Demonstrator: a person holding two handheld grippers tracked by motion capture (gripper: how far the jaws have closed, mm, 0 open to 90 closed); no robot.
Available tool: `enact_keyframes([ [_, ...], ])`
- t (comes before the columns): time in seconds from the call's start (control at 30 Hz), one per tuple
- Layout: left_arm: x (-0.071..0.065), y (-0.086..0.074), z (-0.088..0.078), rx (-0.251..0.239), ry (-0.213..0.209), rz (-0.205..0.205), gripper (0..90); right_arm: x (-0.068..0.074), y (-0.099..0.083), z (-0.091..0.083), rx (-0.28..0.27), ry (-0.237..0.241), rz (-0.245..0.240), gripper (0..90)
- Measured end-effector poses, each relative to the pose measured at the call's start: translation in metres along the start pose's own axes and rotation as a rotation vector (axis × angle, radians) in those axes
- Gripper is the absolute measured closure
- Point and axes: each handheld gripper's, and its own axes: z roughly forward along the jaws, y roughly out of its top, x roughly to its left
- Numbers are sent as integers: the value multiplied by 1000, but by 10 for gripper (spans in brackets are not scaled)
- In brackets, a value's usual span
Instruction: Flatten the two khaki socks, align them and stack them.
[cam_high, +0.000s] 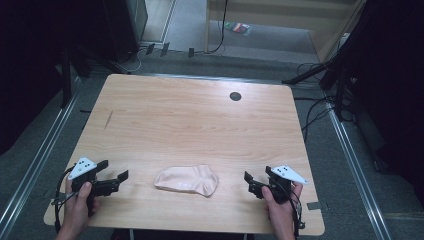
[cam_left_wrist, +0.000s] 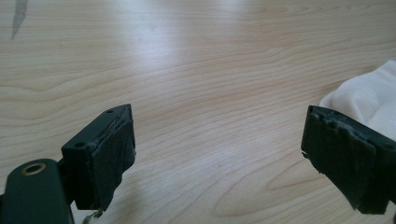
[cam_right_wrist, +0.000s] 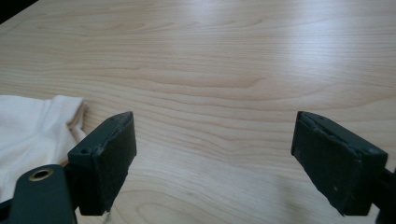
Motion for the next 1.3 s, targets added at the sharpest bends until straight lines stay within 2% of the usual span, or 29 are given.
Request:
enact_keyframes([
  [0.27,12,-7,-8,9,36,0,106,-18,-5,-11,-3,-39,11,141],
  [0.47,21,-10,-16,-3,64,-17,106,-33,-10,-20,3,-69,24,141],
  [0.9,41,-14,-28,-8,129,-34,106,-66,-23,-42,10,-137,71,141],
  [1.07,49,-16,-33,-9,155,-38,106,-79,-27,-52,-2,-150,92,142],
  [1.3,54,-18,-36,-14,165,-56,106,-90,-31,-61,-19,-164,113,143],
])
